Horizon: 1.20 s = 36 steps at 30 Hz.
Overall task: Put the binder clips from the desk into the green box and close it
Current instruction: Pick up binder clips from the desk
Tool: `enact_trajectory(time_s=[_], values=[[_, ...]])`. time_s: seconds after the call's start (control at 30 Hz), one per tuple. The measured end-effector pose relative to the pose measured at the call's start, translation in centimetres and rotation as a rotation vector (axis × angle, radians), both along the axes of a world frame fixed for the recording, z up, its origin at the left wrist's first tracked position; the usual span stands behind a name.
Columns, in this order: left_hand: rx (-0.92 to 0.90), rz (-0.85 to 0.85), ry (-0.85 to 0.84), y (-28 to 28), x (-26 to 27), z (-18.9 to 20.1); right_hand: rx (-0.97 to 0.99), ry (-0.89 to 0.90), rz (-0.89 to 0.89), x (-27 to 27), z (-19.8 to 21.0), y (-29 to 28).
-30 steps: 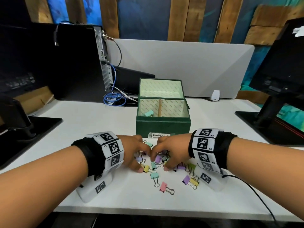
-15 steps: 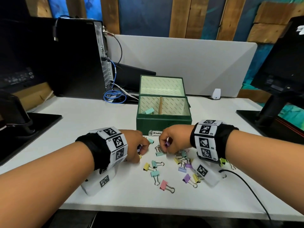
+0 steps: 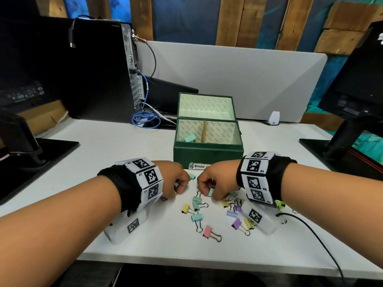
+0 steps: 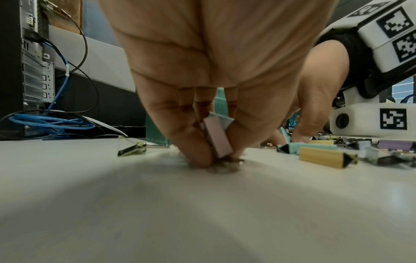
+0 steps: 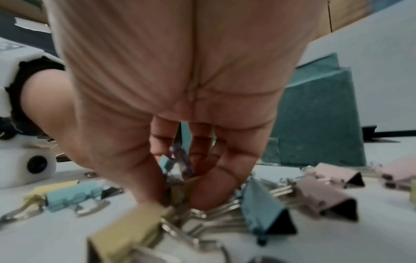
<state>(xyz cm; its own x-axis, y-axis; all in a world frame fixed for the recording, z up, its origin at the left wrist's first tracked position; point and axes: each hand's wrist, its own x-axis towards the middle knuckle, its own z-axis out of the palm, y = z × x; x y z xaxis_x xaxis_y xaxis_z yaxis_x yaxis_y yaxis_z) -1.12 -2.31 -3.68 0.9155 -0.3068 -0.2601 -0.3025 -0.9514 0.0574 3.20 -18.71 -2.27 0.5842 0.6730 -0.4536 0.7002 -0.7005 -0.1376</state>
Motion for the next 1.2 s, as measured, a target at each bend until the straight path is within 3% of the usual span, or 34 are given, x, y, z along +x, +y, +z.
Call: enact_trajectory(time_s=[0.17, 0.37, 0.57, 0.7, 0.97, 1.1, 1.2], values=[[-0.028, -0.021, -0.008, -0.1, -0.1, 0.2, 0.016, 0.030, -0.033, 0.5, 0.5, -0.4], [-0.085, -0.009, -0.060, 0.0, 0.0, 0.2, 0.300, -0.038, -0.237, 1.8, 4.6, -2.1], [-0.131, 0.003, -0.097, 0.4, -0.1, 0.6, 0.604, -0.313, -0.357, 5.5, 8.3, -2.5], [-0.251, 0.037, -0.112, 0.8, -0.4, 2.0, 0.475, -0.302, -0.381, 7.4, 6.9, -2.6], [-0.702, 0.123, -0.195, -0.8, 2.7, 7.3, 0.684, -0.249, -0.357, 3.6, 5.9, -5.7], [-0.830, 0.088, -0.255, -3.9, 6.2, 8.4, 0.496, -0.177, -0.296, 1.0, 5.3, -7.4], [-0.717, 0.081, -0.340, -6.1, 8.7, 8.1, 0.332, -0.150, -0.254, -0.3, 4.5, -8.4]])
